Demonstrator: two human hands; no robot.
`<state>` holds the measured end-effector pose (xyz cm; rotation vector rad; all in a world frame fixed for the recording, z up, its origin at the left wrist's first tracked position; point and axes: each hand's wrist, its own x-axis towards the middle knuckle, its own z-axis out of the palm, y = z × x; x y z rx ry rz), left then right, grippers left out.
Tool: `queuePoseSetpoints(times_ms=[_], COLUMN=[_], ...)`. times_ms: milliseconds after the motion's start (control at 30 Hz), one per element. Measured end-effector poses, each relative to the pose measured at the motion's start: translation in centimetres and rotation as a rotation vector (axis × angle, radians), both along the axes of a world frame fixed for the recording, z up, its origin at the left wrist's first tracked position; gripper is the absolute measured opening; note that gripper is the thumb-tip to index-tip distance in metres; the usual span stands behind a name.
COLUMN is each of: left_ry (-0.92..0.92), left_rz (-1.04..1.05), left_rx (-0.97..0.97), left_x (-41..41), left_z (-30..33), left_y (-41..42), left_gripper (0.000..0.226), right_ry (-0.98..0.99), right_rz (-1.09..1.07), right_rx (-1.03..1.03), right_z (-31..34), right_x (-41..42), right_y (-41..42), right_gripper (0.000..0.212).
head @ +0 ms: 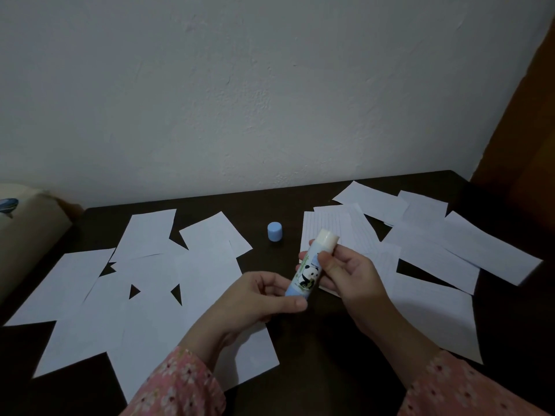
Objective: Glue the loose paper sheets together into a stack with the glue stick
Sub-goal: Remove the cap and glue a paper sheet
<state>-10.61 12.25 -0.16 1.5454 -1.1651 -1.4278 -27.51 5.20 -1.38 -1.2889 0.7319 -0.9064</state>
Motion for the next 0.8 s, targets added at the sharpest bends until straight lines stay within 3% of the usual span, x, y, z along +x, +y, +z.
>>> queuePoseSetpoints(times_ms=[200, 300, 500, 800], left_ry=[0.237, 0.234, 0.047, 0.205], left_rz=[-0.157, -0.136, 0.039, -0.108], left_rx=[0.042, 0.039, -0.023, 0.045], left_x=[1.2, 1.2, 0.2, 0.8], left_z=[-0.6, -0.7, 0.1, -0.5], left_y=[0.3, 0.2, -0.1, 0.3], left_gripper=[0.034, 0.03, 0.024, 0.036], right_ry=[0.0, -0.012, 0.024, -0.093], right_rz=[0.075, 0.094, 0.033, 0.068], right_rx=[0.014, 0.008, -0.075, 0.014], right_z=[0.2, 0.2, 0.0, 0.2], right_x=[-0.3, -0.3, -0.1, -0.2], right_y=[-0.1, 0.0, 0.0, -0.2], right_gripper=[0.023, 0.024, 0.033, 0.027])
